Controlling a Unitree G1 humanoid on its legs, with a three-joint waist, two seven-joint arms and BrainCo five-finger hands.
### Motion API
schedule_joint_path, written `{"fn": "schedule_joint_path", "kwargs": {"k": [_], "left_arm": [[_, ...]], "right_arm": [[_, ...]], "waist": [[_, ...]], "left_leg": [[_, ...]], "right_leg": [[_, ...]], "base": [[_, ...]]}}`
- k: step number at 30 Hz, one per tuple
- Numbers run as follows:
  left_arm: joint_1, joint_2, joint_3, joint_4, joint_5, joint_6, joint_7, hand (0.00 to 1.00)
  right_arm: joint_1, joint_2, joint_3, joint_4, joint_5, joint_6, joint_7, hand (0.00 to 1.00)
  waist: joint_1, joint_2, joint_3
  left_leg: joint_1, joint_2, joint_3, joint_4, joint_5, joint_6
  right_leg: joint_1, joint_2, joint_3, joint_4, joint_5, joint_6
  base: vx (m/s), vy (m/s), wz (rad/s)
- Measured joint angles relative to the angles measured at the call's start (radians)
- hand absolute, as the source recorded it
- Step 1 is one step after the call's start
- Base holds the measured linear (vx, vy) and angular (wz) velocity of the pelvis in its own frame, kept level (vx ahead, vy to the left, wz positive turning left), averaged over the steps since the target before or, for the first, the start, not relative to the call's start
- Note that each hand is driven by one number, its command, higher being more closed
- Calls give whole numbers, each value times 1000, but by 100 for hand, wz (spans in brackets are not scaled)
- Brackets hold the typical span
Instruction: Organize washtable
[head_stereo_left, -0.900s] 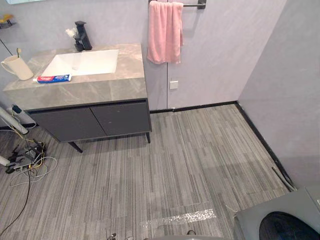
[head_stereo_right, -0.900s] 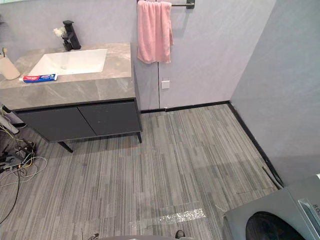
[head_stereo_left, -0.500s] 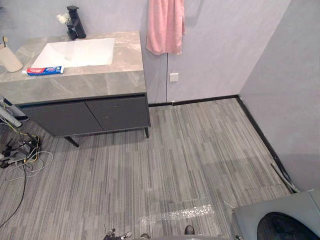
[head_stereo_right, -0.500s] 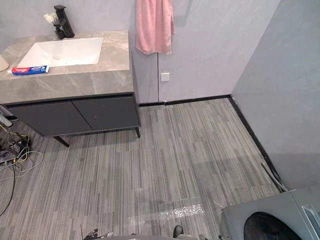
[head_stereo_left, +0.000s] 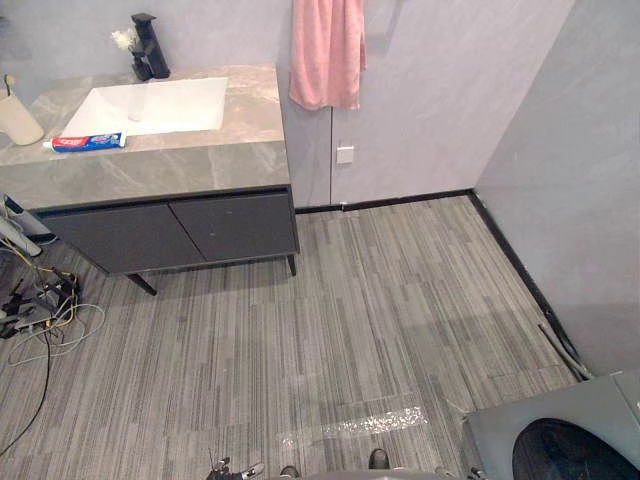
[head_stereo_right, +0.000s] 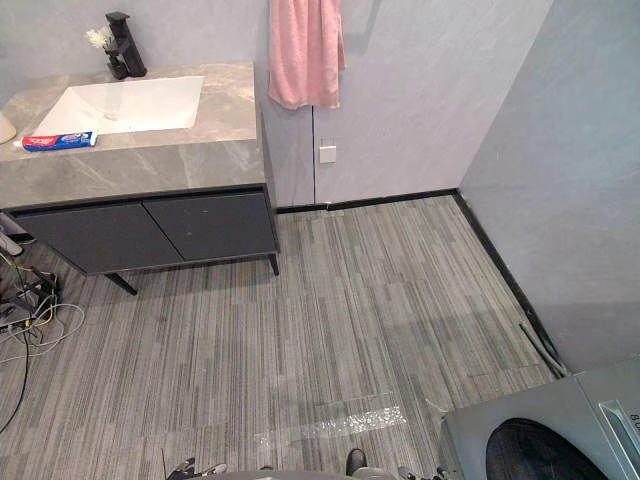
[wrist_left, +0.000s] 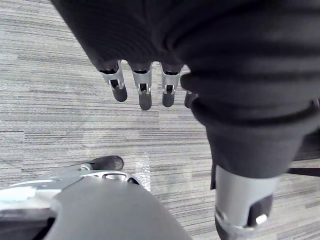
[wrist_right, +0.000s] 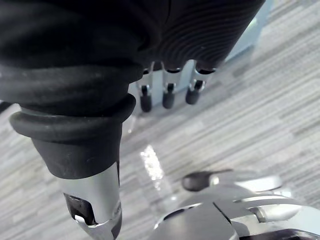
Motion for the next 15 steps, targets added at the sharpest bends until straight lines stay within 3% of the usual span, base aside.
{"fn": "schedule_joint_path", "kwargs": {"k": [15], "left_arm": [[-62, -52, -55, -48, -38, -24, 4, 0]], "right_arm": [[-69, 20, 39, -45, 83, -22, -3, 0]], "waist": [[-10, 1, 1]], "left_leg": [[-9, -1, 36, 0, -1, 0]], "right_leg": [[-28, 2, 33, 0, 10, -13]], "base": [[-45, -33, -8]]}}
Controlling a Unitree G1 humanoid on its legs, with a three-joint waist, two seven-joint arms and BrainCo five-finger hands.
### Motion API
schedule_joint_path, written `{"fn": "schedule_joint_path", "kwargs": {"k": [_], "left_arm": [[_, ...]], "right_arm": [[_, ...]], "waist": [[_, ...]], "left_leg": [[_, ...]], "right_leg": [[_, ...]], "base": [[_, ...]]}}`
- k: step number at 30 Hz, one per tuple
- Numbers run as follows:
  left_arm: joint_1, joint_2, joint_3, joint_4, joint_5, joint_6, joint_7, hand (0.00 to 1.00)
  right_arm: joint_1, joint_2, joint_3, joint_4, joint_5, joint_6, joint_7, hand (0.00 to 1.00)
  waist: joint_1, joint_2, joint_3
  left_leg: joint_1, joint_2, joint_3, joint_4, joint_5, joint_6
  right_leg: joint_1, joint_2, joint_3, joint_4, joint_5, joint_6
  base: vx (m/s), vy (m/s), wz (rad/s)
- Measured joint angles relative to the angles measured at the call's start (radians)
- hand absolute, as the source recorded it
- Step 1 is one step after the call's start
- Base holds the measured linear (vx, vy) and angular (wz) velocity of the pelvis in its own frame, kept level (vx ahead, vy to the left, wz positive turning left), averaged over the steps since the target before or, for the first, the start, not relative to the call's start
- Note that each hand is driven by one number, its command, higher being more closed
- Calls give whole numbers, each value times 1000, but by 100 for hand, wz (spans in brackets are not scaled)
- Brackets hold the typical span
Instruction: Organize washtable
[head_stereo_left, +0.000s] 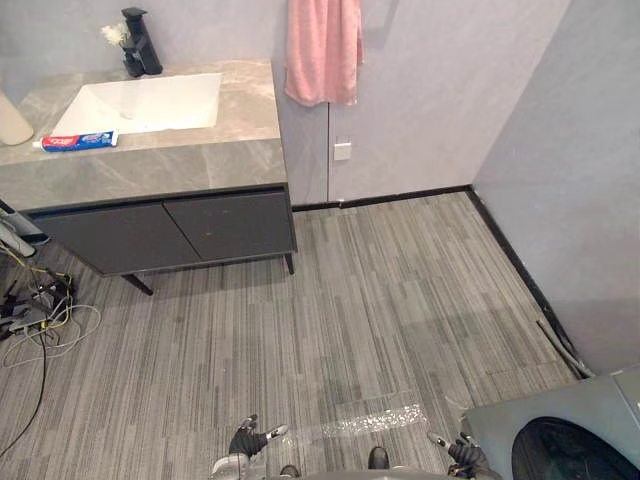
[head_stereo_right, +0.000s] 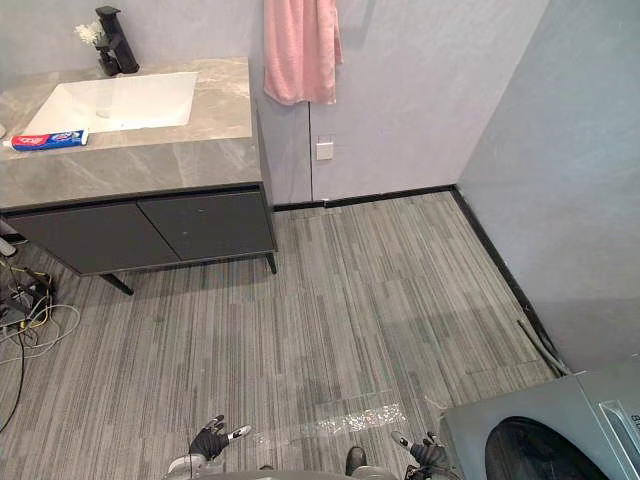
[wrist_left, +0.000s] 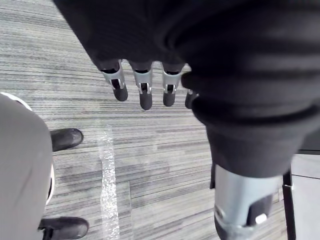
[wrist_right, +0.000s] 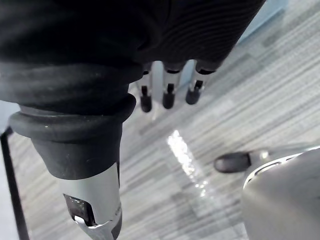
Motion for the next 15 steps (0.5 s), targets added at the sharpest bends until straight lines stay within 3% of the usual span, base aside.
{"fn": "schedule_joint_path", "kwargs": {"k": [4, 6, 9, 11, 13, 15], "left_arm": [[-17, -3, -1, 0, -21, 0, 4, 0], [-42, -8, -4, -11, -37, 0, 5, 0], [-63, -12, -4, -22, -39, 0, 10, 0], [-79, -16, -3, -21, -44, 1, 22, 0], [-84, -16, -3, -21, -57, 1, 23, 0], [-88, -12, -1, -21, -56, 1, 24, 0]], "right_arm": [[-27, 8, 0, -4, 26, 0, 0, 0], [-45, 7, -3, -29, 48, -2, -1, 0], [-48, 9, -12, -38, 74, -2, -3, 0], [-64, 17, -50, -40, 87, -3, -6, 0], [-65, 16, -72, -48, 95, -6, -16, 0], [-50, 22, -78, -66, 95, -14, -19, 0]], "waist": [[-8, 6, 22], [-15, 10, 64], [-19, 13, 92], [-18, 15, 119], [-21, 29, 128], [-26, 11, 128]], "left_leg": [[-26, 5, 35, 14, -1, 2], [-48, 9, 65, 39, -5, 7], [-41, 16, 70, 37, -28, 25], [-37, 34, 73, 62, -53, 11], [-31, 84, 76, 88, -69, -13], [-14, 130, 66, 109, -91, -48]], "right_leg": [[-69, 1, 31, 67, -6, 4], [-183, -7, 28, 248, -57, 14], [-238, -27, -33, 332, -100, 18], [-287, -83, -121, 412, -126, 0], [-333, -123, -151, 428, -130, 6], [-370, -175, -151, 409, -112, 35]], "base": [[-72, -25, -28], [-104, -9, -35], [-101, -35, -22], [-87, -54, -13], [77, -134, -5], [226, -245, 10]]}}
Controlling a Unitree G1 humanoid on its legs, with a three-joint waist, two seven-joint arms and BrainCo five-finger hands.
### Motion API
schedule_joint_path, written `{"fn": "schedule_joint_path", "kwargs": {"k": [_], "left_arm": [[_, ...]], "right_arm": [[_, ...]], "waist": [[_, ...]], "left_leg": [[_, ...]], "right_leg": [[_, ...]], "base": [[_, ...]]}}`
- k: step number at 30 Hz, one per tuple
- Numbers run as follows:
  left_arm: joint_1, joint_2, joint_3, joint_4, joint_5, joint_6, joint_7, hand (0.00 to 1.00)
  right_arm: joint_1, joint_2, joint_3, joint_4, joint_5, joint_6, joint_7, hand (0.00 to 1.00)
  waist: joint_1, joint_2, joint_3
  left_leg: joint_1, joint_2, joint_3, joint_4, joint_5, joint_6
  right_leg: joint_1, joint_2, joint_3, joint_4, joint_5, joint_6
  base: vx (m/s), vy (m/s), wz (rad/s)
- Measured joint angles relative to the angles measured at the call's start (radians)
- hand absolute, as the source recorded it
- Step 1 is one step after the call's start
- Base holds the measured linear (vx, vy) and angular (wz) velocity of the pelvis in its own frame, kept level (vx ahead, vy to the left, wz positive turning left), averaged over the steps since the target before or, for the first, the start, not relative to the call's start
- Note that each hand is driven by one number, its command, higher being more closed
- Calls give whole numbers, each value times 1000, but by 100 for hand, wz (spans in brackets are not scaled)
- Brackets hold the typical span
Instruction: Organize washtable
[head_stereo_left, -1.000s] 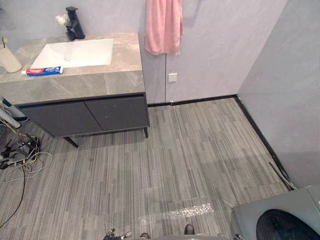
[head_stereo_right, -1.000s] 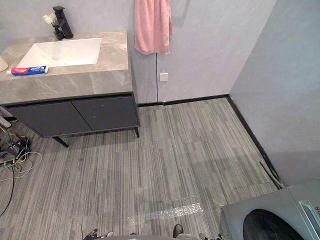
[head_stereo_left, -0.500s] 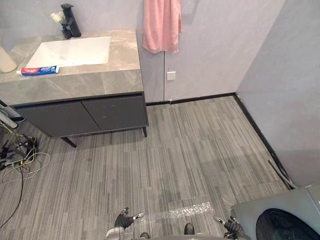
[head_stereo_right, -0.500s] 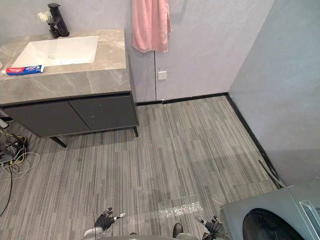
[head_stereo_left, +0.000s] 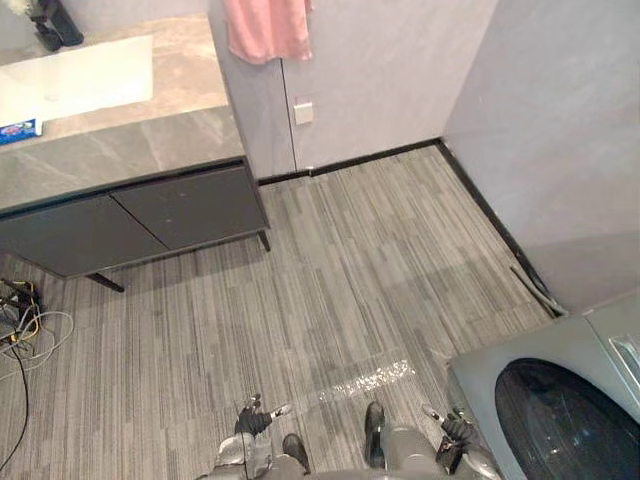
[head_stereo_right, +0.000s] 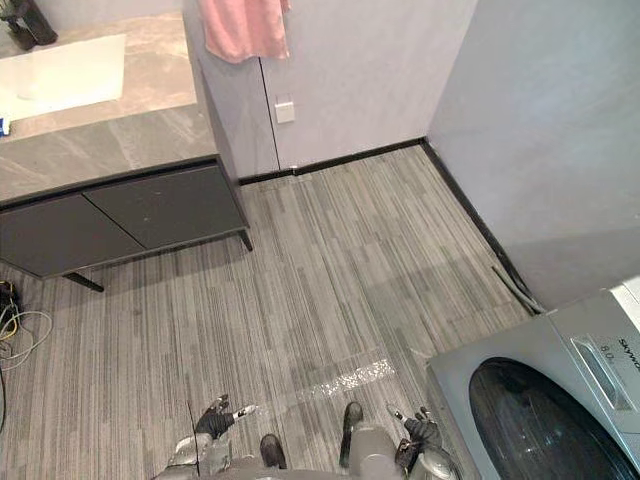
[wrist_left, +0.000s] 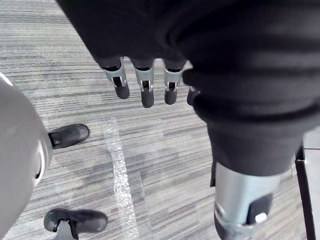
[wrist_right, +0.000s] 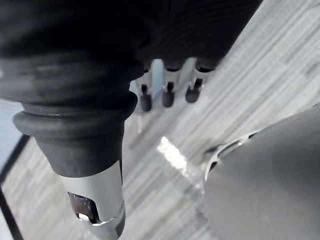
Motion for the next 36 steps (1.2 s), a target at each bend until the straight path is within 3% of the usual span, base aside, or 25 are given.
{"fn": "schedule_joint_path", "kwargs": {"k": [2, 3, 4, 5, 6, 7, 8, 9, 10, 13, 16, 18, 19, 20, 21, 23, 25, 26, 28, 29, 30, 31, 34, 35, 36], "left_arm": [[0, 1, 3, 3, 0, 1, -1, 0], [-3, 1, 10, 3, 0, 1, -2, 0], [5, -21, 20, 6, -1, 0, -3, 0], [4, -38, 32, 3, -5, -1, -4, 0], [4, -47, 54, 2, -23, 0, -4, 0], [13, -61, 85, -2, -56, 1, -4, 0], [24, -64, 98, -13, -76, 1, -5, 0], [28, -64, 98, -21, -89, 0, -5, 0], [29, -71, 101, -27, -107, -1, -7, 0], [33, -93, 112, -65, -133, -11, -8, 0], [32, -94, 136, -112, -161, -21, -7, 0], [32, -90, 133, -124, -169, -31, -8, 0], [39, -90, 128, -123, -174, -32, -7, 0], [56, -92, 128, -116, -175, -40, -9, 0], [38, -66, 131, -106, -178, -38, -7, 0], [35, -46, 161, -99, -178, -43, -8, 0], [46, -37, 220, -63, -179, -37, -7, 0], [66, -34, 251, -45, -178, -37, -7, 0], [108, -34, 281, -33, -180, -36, -7, 0], [121, -31, 289, -32, -177, -35, -6, 0], [124, -28, 288, -30, -175, -35, -7, 0], [126, -26, 284, -23, -165, -27, -7, 0], [122, -23, 265, -17, -138, -13, -6, 0], [118, -26, 247, -19, -138, -14, -6, 0], [114, -28, 246, -19, -138, -14, -6, 0]], "right_arm": [[28, 0, 0, -8, 2, -2, 1, 0], [30, -8, -3, -7, 13, -1, 2, 0], [35, -26, 0, -2, 22, -1, 3, 0], [22, -46, -3, 16, 29, 0, 1, 0], [24, -48, -3, 16, 29, 0, 1, 0], [31, -47, 0, 17, 29, 0, 2, 0], [32, -47, 2, 18, 28, 0, 2, 0], [32, -48, 6, 20, 28, -2, 2, 0], [36, -54, 17, 26, 24, 7, 13, 0], [42, -51, 33, 33, 14, 13, 22, 0], [26, -52, 30, 34, 5, 13, 21, 0], [25, -52, 30, 31, -2, 12, 21, 0], [30, -58, 30, 30, -3, 11, 21, 0], [38, -66, 34, 35, -4, 12, 22, 0], [30, -33, 41, 41, -4, 15, 21, 0], [10, -10, 40, 44, -21, 14, 25, 0], [-6, -2, 41, 45, -25, 13, 27, 0], [-8, -1, 47, 44, -29, 12, 32, 0], [-7, -1, 48, 44, -40, 7, 44, 0], [-6, -1, 48, 62, -43, 7, 47, 0], [-7, 0, 49, 70, -43, 7, 48, 0], [5, 8, 54, 74, -44, 10, 49, 0], [24, -6, 77, 71, -60, 14, 55, 0], [30, -5, 76, 62, -54, 11, 58, 0], [32, -7, 78, 60, -55, 10, 59, 0]], "waist": [[-3, -35, -9], [-8, -27, -8], [-22, 5, -28], [-17, 21, -32], [-19, 24, -32], [-17, 36, -31], [-15, 36, -29], [-13, 32, -27], [-8, 37, -30], [16, 35, -29], [41, 25, -23], [52, 15, -24], [58, 28, -31], [77, 52, -46], [63, 2, -56], [74, -23, -59], [82, -36, -64], [97, -42, -69], [95, -47, -81], [94, -48, -94], [93, -49, -95], [91, -52, -96], [71, -53, -93], [56, -41, -87], [48, -42, -87]], "left_leg": [[25, 7, -27, 2, -18, -29], [33, 23, -32, 2, -19, -30], [31, 69, -43, 32, -17, -8], [-51, 129, -40, 211, 44, 5], [-87, 158, -43, 296, 80, 17], [-125, 218, -36, 443, 154, 93], [-154, 249, -45, 563, 176, 107], [-172, 261, -54, 652, 168, 103], [-208, 262, -72, 811, 140, 75], [-295, 204, -64, 941, 39, 69], [-422, 109, -39, 857, -37, 65], [-469, -6, -23, 578, -24, 64], [-467, -44, -28, 418, 38, 63], [-469, -71, -89, 258, 212, 182], [-466, -116, -80, 251, 192, 157], [-486, -132, -84, 265, 176, 193], [-463, -142, -77, 280, 144, 213], [-427, -151, -60, 268, 124, 210], [-371, -167, -45, 240, 92, 201], [-337, -172, -43, 205, 65, 183], [-320, -175, -42, 197, 58, 182], [-279, -179, -54, 191, 30, 185], [-159, -209, -89, 126, 18, 202], [-117, -208, -119, 111, 9, 196], [-98, -206, -133, 103, 5, 191]], "right_leg": [[-6, -49, 38, -9, 17, 28], [-14, -45, 35, 26, 47, 39], [-31, -14, 20, 92, 6, 24], [-32, 19, 12, 117, -39, -11], [-13, 31, 5, 112, -40, -26], [54, 60, -12, 79, -57, -56], [112, 86, -17, 45, -67, -72], [151, 102, -14, 21, -70, -77], [239, 126, -9, -50, -73, -81], [375, 146, 14, -155, -77, -92], [476, 131, 31, -210, -80, -95], [535, 99, 33, -214, -107, -66], [552, 107, 37, -214, -123, -51], [579, 129, 64, -230, -163, -22], [599, 93, 65, -251, -169, -26], [579, 90, 114, -264, -108, -38], [594, 72, 157, -255, -55, 3], [589, 59, 193, -212, -34, 32], [531, 41, 230, -48, -28, 43], [453, 27, 253, 123, -3, 155], [412, 23, 267, 213, 24, 181], [322, 23, 278, 421, 72, 190], [196, -6, 180, 645, -61, 168], [160, -3, 124, 629, -132, 107], [142, -3, 99, 601, -162, 78]], "base": [[250, -329, 16], [376, -439, 34], [564, -451, 13], [582, -454, 6], [621, -445, -21], [516, -411, -13], [516, -384, -22], [507, -333, -31], [501, -258, -35], [445, -147, -22], [397, 18, -16], [404, 145, -19], [457, 197, -37], [371, 167, -7], [446, 153, 19], [417, 117, 35], [354, 111, -4], [333, 117, -29], [360, 125, -25], [271, 78, -9], [271, 66, -5], [283, 55, 2], [323, 20, 32], [238, -45, 56], [289, -102, 71]]}}
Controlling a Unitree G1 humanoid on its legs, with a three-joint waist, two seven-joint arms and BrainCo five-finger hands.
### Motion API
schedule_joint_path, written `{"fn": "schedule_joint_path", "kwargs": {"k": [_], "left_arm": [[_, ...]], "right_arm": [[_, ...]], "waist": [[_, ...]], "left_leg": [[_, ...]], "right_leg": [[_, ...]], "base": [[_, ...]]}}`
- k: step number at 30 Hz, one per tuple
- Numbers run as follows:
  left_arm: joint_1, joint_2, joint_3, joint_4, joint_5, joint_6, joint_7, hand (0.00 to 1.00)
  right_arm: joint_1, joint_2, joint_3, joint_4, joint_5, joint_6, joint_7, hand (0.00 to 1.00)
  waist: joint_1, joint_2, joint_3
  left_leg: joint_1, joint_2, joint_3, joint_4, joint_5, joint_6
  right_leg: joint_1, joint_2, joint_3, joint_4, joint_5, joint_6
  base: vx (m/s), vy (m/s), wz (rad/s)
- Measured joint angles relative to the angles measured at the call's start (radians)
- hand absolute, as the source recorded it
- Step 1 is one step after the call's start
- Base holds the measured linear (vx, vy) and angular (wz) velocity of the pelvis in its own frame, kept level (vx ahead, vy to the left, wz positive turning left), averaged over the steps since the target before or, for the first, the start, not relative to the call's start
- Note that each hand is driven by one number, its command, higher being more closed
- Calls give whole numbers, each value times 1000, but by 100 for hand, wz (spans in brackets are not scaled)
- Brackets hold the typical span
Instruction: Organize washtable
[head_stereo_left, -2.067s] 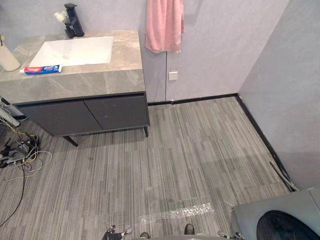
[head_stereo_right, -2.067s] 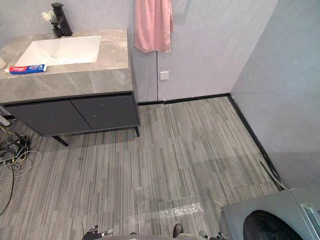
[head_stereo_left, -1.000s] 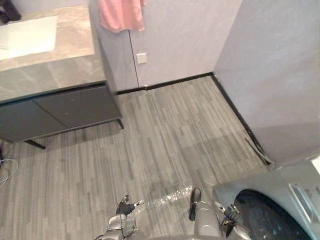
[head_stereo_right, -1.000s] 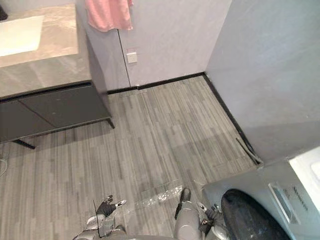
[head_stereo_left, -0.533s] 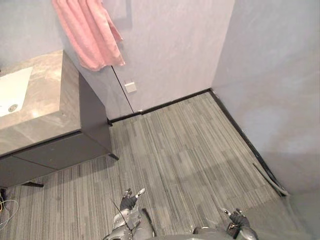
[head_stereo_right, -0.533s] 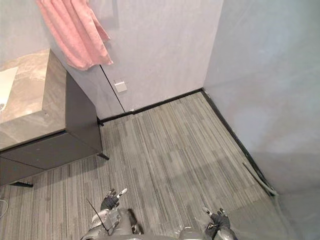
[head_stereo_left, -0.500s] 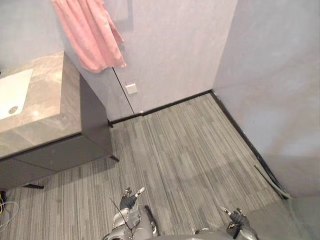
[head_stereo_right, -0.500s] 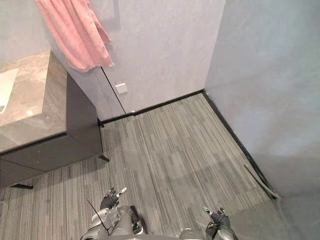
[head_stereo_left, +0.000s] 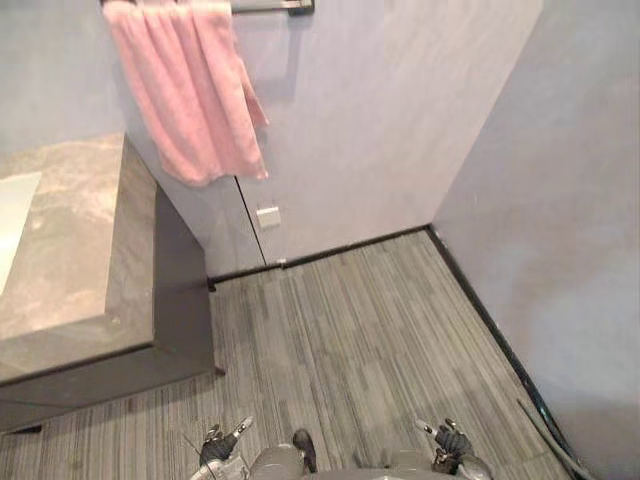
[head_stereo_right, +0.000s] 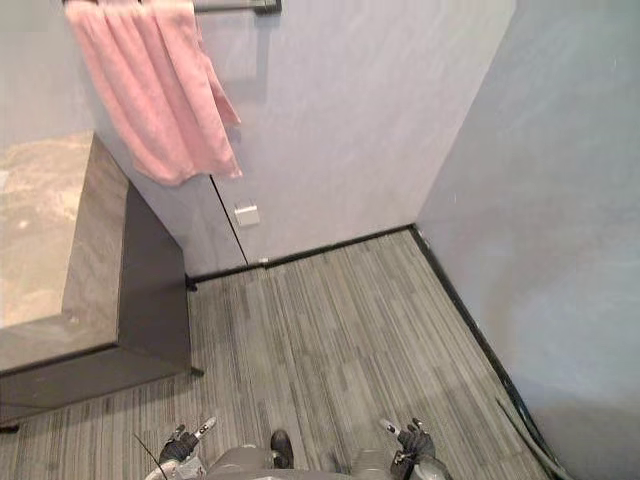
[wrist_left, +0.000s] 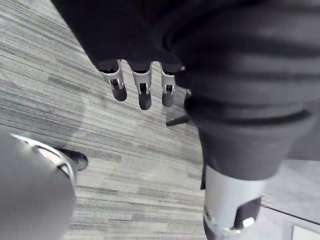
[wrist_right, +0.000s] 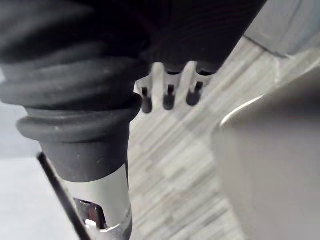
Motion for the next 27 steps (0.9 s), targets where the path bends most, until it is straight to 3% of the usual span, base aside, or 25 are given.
{"fn": "schedule_joint_path", "kwargs": {"k": [1, 3, 4, 6, 7, 8, 9, 10, 11, 12, 13, 14, 15, 16, 17, 18, 19, 21, 23, 24, 25, 26, 27], "left_arm": [[-18, -3, -4, 0, 0, 0, 0, 0], [-44, -7, -27, -2, 0, -2, 1, 0], [-55, -8, -42, -3, 0, -2, 1, 0], [-62, -9, -42, -1, 0, -2, 4, 0], [-65, -9, -42, 2, 0, -2, 5, 0], [-70, -25, -40, 5, 0, -2, 5, 0], [-69, -40, -40, 4, 0, -2, 1, 0], [-76, -68, -41, 1, 1, -5, -1, 0], [-77, -82, -37, -1, 1, -7, -1, 0], [-77, -87, -34, -2, 1, -7, -1, 0], [-78, -94, -16, -4, 0, -6, -1, 0], [-81, -98, 0, -8, -1, -5, -1, 0], [-70, -98, 16, -24, -2, -5, 0, 0], [-67, -94, 29, -30, -4, -6, 0, 0], [-64, -93, 34, -30, -11, -5, 0, 0], [-67, -93, 34, -30, -13, -5, 0, 0], [-71, -93, 36, -35, -14, -5, 0, 0], [-71, -92, 40, -42, -22, -8, -1, 0], [-72, -88, 36, -43, -22, -9, 1, 0], [-71, -85, 26, -43, -23, -8, 2, 0], [-68, -86, 15, -42, -24, -9, 3, 0], [-73, -69, -2, -36, -32, -11, 3, 0], [-76, -56, -10, -39, -37, -12, 4, 0]], "right_arm": [[-2, -1, 2, -8, 1, 0, 4, 0], [-1, -5, 1, -16, 5, -5, 6, 0], [-2, -6, -1, -19, 15, -12, 6, 0], [-2, -4, -6, -20, 22, -13, 6, 0], [-1, -3, -13, -22, 23, -12, 7, 0], [2, -9, -42, -29, 21, -11, 8, 0], [3, -17, -49, -29, 21, -12, 8, 0], [4, -30, -77, -28, 22, -12, 7, 0], [7, -35, -97, -31, 23, -11, 8, 0], [9, -36, -110, -30, 22, -8, 9, 0], [24, -36, -115, -30, 23, -2, 7, 0], [31, -36, -114, -31, 24, -1, 7, 0], [49, -35, -111, -30, 24, 5, 6, 0], [52, -34, -110, -30, 26, 5, 6, 0], [43, -35, -111, -30, 34, 3, 1, 0], [41, -35, -111, -30, 34, 3, -1, 0], [39, -33, -117, -31, 34, 2, -3, 0], [43, -26, -132, -27, 34, 5, -14, 0], [46, -26, -139, -27, 33, 4, -17, 0], [40, -24, -153, -32, 33, 1, -17, 0], [45, -37, -155, -36, 33, -1, -17, 0], [43, -21, -148, -26, 33, 0, -17, 0], [43, -7, -145, -26, 33, 2, -15, 0]], "waist": [[-14, 0, 1], [-12, 7, 2], [-12, 8, 5], [-15, -8, 15], [-20, -12, 18], [-35, 11, 15], [-36, 27, 18], [-40, 62, 19], [-42, 79, 15], [-42, 81, 15], [-42, 85, 18], [-42, 90, 17], [-34, 75, 27], [-29, 72, 27], [-27, 70, 27], [-30, 67, 28], [-33, 59, 33], [-35, 47, 39], [-36, 44, 41], [-36, 45, 40], [-36, 57, 35], [-36, 30, 29], [-43, 12, 24]], "left_leg": [[23, 10, -30, 0, -16, -14], [45, 42, -66, 3, -39, -42], [58, 62, -89, -5, -57, -67], [117, 74, -119, -18, -95, -116], [137, 76, -134, -19, -108, -132], [184, 112, -159, -33, -138, -136], [194, 123, -167, -29, -132, -136], [194, 128, -159, 11, -114, -143], [166, 149, -160, 92, -92, -166], [139, 161, -173, 169, -82, -180], [60, 194, -186, 372, -36, -197], [28, 212, -187, 457, 0, -202], [-24, 262, -163, 612, 125, -205], [-46, 302, -117, 701, 165, -181], [-88, 350, -21, 799, 130, -133], [-99, 363, 22, 816, 112, -108], [-109, 389, 119, 815, 70, -93], [-109, 404, 239, 641, 34, -122], [-124, 373, 243, 434, 38, -128], [-127, 321, 216, 213, 87, -163], [-128, 293, 181, 88, 199, -137], [-126, 253, 152, 60, 209, -156], [-131, 234, 142, 55, 211, -155]], "right_leg": [[-38, 4, -33, -90, -30, -44], [-96, 22, -38, -329, -12, -71], [-123, 18, -36, -539, 70, -67], [-133, 3, -9, -785, 197, -33], [-133, -2, 7, -792, 234, -25], [-133, 36, 47, -700, 312, -25], [-138, 53, 62, -661, 299, -28], [-143, 78, 77, -595, 245, -70], [-134, 88, 56, -560, 203, -93], [-118, 89, 42, -553, 184, -100], [-69, 88, 15, -544, 153, -113], [-42, 91, 1, -546, 142, -120], [19, 106, -16, -558, 117, -140], [63, 116, -22, -579, 105, -154], [110, 122, -20, -624, 101, -159], [129, 121, -19, -644, 103, -158], [175, 112, -21, -687, 110, -154], [258, 86, -38, -746, 111, -151], [287, 65, -43, -761, 112, -149], [301, 45, -49, -761, 109, -117], [313, 41, -55, -761, 90, -83], [330, 12, -52, -771, 54, -29], [331, 1, -50, -779, 47, -18]], "base": [[289, -175, 73], [308, -236, 73], [361, -298, 55], [482, -385, 52], [535, -399, 59], [574, -369, 51], [579, -336, 49], [647, -349, 32], [496, -287, 29], [580, -326, 39], [375, -193, 38], [469, -205, 38], [462, -171, 14], [542, -173, -5], [441, -112, -13], [413, -73, -11], [389, -32, 1], [416, 38, 19], [291, 158, 19], [220, 214, 17], [315, 304, 26], [252, 213, 36], [266, 160, 43]]}}
